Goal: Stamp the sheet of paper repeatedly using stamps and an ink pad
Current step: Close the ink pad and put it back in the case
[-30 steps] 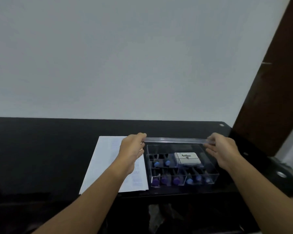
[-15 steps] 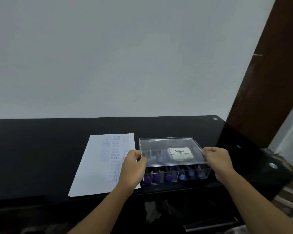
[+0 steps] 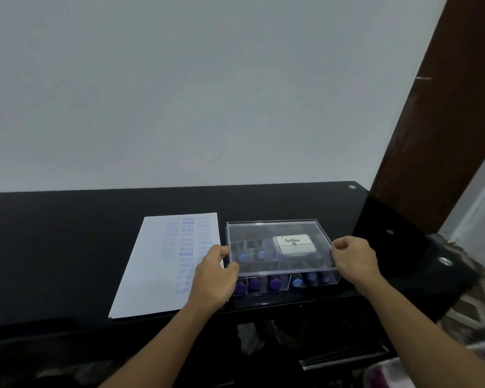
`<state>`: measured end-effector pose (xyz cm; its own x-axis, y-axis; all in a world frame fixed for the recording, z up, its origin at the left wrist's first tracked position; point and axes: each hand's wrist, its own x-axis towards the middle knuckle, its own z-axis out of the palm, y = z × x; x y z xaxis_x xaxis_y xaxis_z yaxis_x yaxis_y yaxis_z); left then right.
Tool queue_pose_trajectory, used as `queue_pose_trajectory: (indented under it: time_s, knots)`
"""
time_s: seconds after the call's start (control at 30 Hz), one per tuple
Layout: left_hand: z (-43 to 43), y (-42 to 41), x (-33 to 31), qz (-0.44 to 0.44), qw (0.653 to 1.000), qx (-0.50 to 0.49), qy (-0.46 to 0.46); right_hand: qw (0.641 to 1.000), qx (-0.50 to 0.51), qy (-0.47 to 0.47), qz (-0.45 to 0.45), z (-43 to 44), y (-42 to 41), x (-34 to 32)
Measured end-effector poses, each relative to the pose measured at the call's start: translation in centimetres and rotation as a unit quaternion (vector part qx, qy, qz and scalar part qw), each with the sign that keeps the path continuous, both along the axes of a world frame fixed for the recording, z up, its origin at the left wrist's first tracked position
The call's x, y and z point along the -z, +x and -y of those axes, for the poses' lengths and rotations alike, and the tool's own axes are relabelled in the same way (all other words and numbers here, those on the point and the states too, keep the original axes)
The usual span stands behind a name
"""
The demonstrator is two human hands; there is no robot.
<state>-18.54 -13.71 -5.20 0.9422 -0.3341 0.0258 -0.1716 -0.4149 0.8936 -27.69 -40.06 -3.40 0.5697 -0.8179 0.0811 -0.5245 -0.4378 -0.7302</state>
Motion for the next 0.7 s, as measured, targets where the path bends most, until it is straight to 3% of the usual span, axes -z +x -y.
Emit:
queue_pose_trajectory:
  time_s: [0.6,0.7]
  knots:
    - [0.3,-0.4,0.0,0.005,1.000,-0.001,0.003,0.998,-0.033,-0.041,-0.028,-0.6,-0.3,-0.2]
    - [0.4,-0.6,-0.2,0.018,0.999,0.004,0.037,0.997,-0.053,-0.049,-0.032,-0.9,-0.5,-0.1]
